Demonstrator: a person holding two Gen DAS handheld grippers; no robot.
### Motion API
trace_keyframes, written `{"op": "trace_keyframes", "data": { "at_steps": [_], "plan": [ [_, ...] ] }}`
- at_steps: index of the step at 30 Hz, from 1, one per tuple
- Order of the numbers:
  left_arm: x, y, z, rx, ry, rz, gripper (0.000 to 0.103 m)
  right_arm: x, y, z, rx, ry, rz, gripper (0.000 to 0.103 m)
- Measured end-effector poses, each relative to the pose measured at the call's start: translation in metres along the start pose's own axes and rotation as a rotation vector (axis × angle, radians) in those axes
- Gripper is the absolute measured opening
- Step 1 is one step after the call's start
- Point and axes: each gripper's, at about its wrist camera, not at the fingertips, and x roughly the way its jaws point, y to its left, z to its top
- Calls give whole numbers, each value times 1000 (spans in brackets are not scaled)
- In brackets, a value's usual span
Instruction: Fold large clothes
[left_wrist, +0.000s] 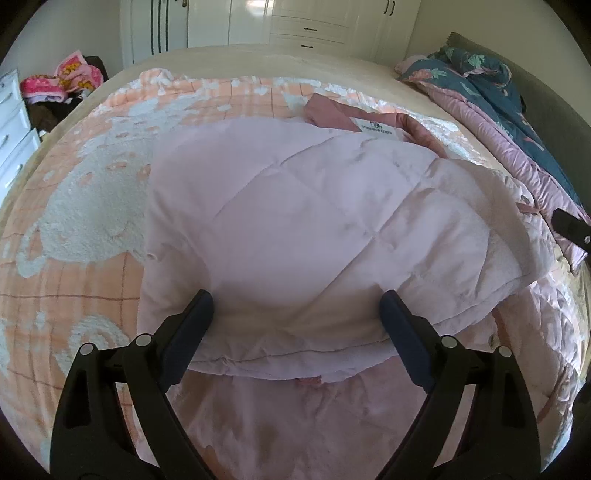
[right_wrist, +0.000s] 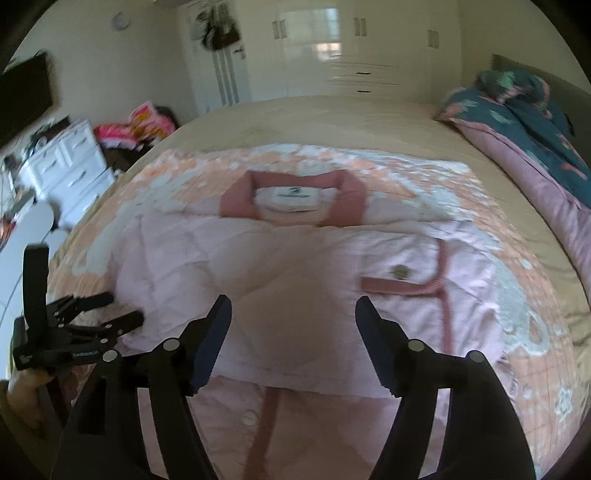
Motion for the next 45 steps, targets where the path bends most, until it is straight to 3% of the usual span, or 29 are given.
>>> {"op": "trace_keyframes", "data": {
  "at_steps": [6,9,19,24,28,35,45],
  "plan": [
    [0,0,1,-2,1,1,85,44,11,-1,-1,115,16,73],
    [1,0,0,-1,2,-1,85,72,11,-10,-6,190,-21,83],
    [-1,-6,-3,-14,11,2,85,98,9,-23,26,174,-40,88],
    [-16,-10,-3,-25,25,-29,90,81,2,-24,79,148,-14,88],
    [-29,-11,-3,-44,25,-51,92,48,-6,-24,209,87,144,91],
    [-63,-16,-1,-61,-26,-72,94,1,-9,-29,249,53,141,98],
    [-100,-8,0,-109,-60,-84,94,-48,-15,-29,263,-2,104,99]
  ]
}}
